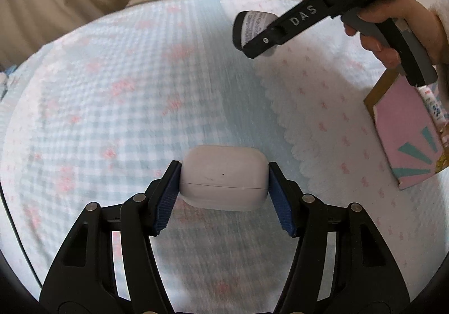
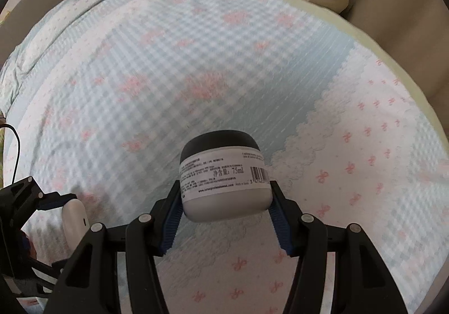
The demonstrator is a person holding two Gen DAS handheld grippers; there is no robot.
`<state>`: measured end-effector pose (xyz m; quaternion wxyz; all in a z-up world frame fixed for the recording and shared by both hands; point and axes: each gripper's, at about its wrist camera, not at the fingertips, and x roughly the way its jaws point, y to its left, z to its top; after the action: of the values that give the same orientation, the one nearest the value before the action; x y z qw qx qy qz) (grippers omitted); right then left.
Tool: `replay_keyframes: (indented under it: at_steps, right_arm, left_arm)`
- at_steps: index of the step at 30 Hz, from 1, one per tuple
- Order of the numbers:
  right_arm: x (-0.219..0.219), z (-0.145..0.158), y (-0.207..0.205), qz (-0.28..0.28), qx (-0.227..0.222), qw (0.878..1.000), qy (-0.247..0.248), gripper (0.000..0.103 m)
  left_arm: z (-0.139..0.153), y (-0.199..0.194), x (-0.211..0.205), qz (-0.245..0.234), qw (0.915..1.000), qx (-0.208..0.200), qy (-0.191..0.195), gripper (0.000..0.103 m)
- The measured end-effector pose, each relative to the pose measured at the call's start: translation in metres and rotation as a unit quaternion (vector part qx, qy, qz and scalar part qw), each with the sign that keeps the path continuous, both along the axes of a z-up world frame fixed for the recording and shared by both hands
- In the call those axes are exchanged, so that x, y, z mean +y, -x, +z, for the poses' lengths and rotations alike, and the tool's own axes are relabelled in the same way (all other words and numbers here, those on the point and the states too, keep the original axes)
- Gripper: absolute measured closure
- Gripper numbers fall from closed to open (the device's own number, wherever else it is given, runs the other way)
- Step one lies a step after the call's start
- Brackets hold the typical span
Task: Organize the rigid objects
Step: 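Lift and carry the earbud case and cream jar over the box with both tools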
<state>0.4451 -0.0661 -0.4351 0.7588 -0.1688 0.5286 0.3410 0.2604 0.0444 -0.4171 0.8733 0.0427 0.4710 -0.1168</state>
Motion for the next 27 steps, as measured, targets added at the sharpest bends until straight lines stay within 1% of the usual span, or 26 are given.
replay_keyframes:
  at_steps: [4,6,9,13,14,18,21,25,27]
  right_arm:
    - [-0.010,0.030,0.012,-0.005,-0.011,1.000,-0.010,0.049]
    - [-0.018,0.050,0.021,-0.009,-0.018,1.000,-0.015,0.049]
    - [-0.034,0.081,0.038,-0.020,-0.025,0.999,-0.024,0.049]
    - [-0.060,0.123,0.062,-0.039,-0.030,0.998,-0.035,0.049]
    - [-0.071,0.137,0.069,-0.047,-0.029,0.998,-0.040,0.049]
    - [-0.107,0.175,0.094,-0.072,-0.031,0.996,-0.050,0.049]
    - [-0.139,0.201,0.114,-0.096,-0.034,0.993,-0.053,0.049]
    - [-0.191,0.225,0.134,-0.134,-0.037,0.988,-0.061,0.049]
    - [-0.222,0.233,0.144,-0.157,-0.041,0.985,-0.059,0.049]
  left_arm:
    - [0.032,0.005,-0.002,0.006,0.9999,-0.015,-0.001,0.045]
    - [0.049,0.009,-0.005,0.006,0.9997,-0.023,-0.003,0.045]
    - [0.083,0.016,-0.012,0.004,0.9993,-0.036,-0.008,0.045]
    - [0.136,0.026,-0.027,0.001,0.9986,-0.052,-0.003,0.045]
    - [0.146,0.028,-0.031,-0.002,0.9985,-0.055,-0.003,0.045]
    - [0.189,0.035,-0.054,-0.019,0.9975,-0.068,0.002,0.045]
    - [0.219,0.043,-0.081,-0.039,0.9963,-0.077,0.007,0.045]
    - [0.244,0.047,-0.121,-0.069,0.9939,-0.085,0.013,0.045]
    - [0.250,0.047,-0.140,-0.083,0.9925,-0.088,0.017,0.045]
